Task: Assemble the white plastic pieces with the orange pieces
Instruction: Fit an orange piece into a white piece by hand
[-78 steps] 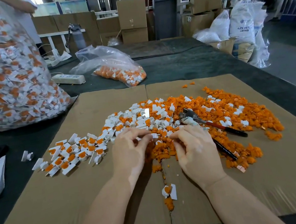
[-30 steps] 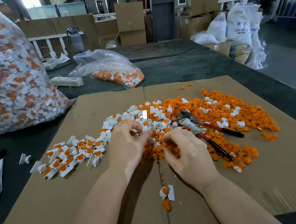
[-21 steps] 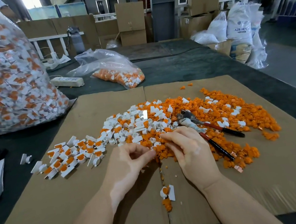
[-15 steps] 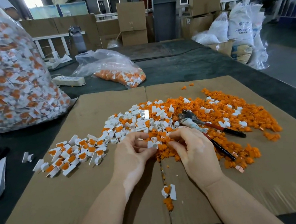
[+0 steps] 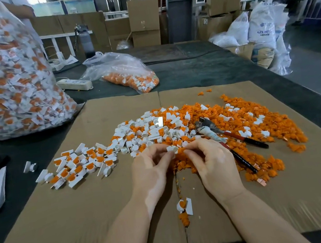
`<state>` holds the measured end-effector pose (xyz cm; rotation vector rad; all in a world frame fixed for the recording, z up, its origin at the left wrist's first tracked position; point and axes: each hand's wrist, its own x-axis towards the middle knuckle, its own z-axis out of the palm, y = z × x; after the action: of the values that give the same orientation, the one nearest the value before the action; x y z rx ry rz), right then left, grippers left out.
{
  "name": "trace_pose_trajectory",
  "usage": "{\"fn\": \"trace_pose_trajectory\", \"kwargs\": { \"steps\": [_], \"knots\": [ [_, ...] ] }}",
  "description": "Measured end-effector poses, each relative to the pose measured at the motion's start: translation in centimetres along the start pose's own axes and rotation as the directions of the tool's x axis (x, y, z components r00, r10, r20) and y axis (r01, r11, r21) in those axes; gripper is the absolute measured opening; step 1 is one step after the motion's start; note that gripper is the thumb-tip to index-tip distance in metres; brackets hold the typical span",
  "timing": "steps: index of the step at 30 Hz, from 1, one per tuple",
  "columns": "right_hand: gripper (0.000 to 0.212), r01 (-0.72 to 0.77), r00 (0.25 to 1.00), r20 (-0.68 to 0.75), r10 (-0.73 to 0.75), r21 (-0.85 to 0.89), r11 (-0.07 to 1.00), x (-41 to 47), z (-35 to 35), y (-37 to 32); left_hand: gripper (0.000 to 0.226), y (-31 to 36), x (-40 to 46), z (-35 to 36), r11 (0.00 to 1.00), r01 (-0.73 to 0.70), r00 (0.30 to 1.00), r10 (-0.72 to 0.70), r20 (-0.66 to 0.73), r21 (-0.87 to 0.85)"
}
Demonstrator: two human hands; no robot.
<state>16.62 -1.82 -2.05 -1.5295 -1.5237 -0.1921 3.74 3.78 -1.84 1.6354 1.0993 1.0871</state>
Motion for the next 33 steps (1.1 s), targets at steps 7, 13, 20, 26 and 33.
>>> {"fn": "trace_pose_trajectory", "kwargs": {
  "steps": [7, 13, 20, 26, 33],
  "knots": [
    [0.005, 0.034, 0.999, 0.01, -0.034, 0.024, 0.999, 0.0, 0.03, -0.07, 0.012, 0.28, -0.19, -0.17, 1.0, -0.001, 1.0, 0.001, 0.029, -0.014],
    [0.01, 0.074, 0.997, -0.016, -0.076, -0.065, 0.995, 0.05, 0.19, -0.09, 0.009, 0.46, -0.37, -0.22, 0.999, -0.007, 0.998, 0.009, 0.058, -0.037],
    [0.021, 0.157, 0.986, -0.038, -0.164, -0.145, 0.977, -0.09, 0.7, -0.17, 0.006, 0.48, -0.67, 0.02, 0.999, -0.045, 0.998, 0.044, 0.051, 0.012],
    [0.012, 0.12, 0.993, 0.012, -0.119, -0.044, 0.992, -0.07, 0.55, -0.16, 0.006, 0.33, -0.44, 0.01, 0.999, -0.021, 0.999, 0.022, 0.031, -0.03],
    [0.023, 0.104, 0.991, 0.08, -0.106, 0.029, 0.994, 0.05, 0.12, 0.06, 0.009, 0.22, -0.26, -0.45, 0.991, 0.051, 0.998, -0.047, 0.034, -0.121]
  ]
}}
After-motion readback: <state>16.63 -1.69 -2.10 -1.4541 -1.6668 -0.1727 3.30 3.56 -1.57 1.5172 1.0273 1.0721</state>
